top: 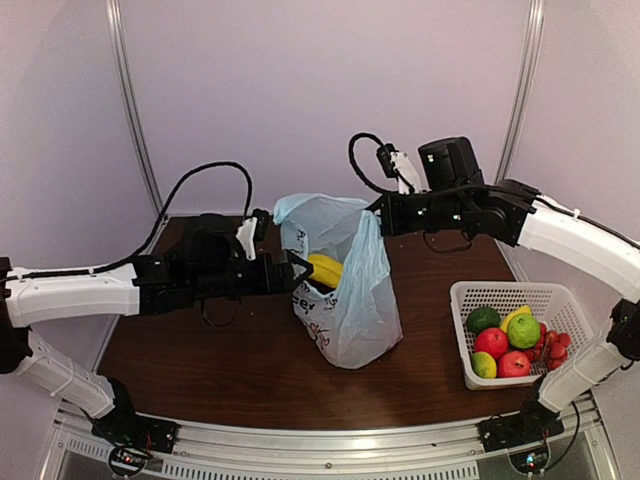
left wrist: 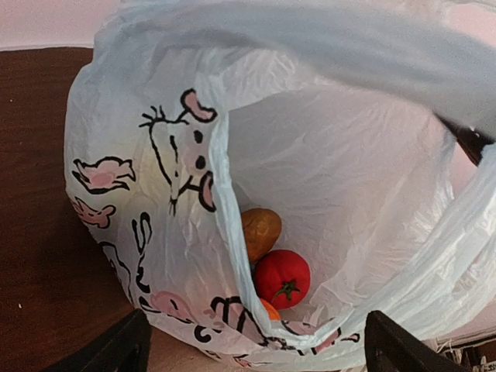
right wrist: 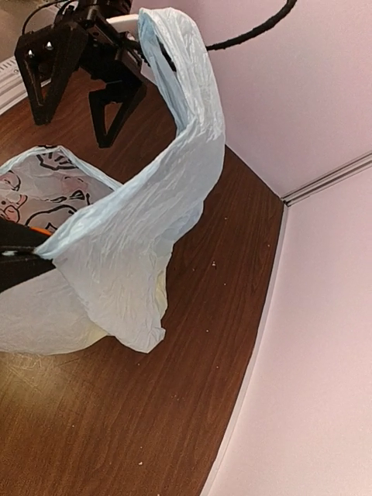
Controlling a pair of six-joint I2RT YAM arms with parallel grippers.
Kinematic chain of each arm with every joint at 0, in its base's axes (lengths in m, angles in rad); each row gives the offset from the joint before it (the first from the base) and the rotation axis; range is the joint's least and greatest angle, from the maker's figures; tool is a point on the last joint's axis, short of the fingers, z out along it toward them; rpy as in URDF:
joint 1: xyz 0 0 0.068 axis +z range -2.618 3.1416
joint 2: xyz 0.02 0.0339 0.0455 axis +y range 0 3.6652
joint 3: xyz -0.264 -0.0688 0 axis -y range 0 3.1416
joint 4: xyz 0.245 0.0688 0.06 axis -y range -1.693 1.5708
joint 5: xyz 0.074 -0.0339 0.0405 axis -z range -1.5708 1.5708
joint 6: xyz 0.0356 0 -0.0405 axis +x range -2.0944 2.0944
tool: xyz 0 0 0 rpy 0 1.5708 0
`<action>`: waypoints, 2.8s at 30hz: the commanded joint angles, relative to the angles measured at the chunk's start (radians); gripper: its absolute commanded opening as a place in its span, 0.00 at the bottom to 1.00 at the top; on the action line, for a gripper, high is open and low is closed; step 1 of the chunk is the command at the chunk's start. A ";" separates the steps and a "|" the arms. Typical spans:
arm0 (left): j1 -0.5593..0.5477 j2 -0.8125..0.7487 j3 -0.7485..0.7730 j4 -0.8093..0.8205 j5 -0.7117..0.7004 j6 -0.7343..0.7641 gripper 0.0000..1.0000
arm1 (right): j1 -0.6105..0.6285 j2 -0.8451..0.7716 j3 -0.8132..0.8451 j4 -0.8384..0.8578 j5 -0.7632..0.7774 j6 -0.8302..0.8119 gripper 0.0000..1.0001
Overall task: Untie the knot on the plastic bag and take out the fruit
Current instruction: Open the bag opening for the takeout bag.
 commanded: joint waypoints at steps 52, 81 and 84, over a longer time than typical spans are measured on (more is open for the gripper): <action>0.050 -0.194 -0.242 -0.011 -0.070 0.185 0.04 | -0.258 0.076 0.023 0.084 -0.115 -0.093 0.00; -0.351 0.214 0.387 -0.047 -0.520 0.788 0.87 | -0.251 -0.348 -0.208 -0.007 -0.039 0.011 0.83; -0.351 0.292 0.468 -0.056 -0.585 0.817 0.87 | -0.252 -0.389 -0.253 -0.001 -0.045 0.024 0.84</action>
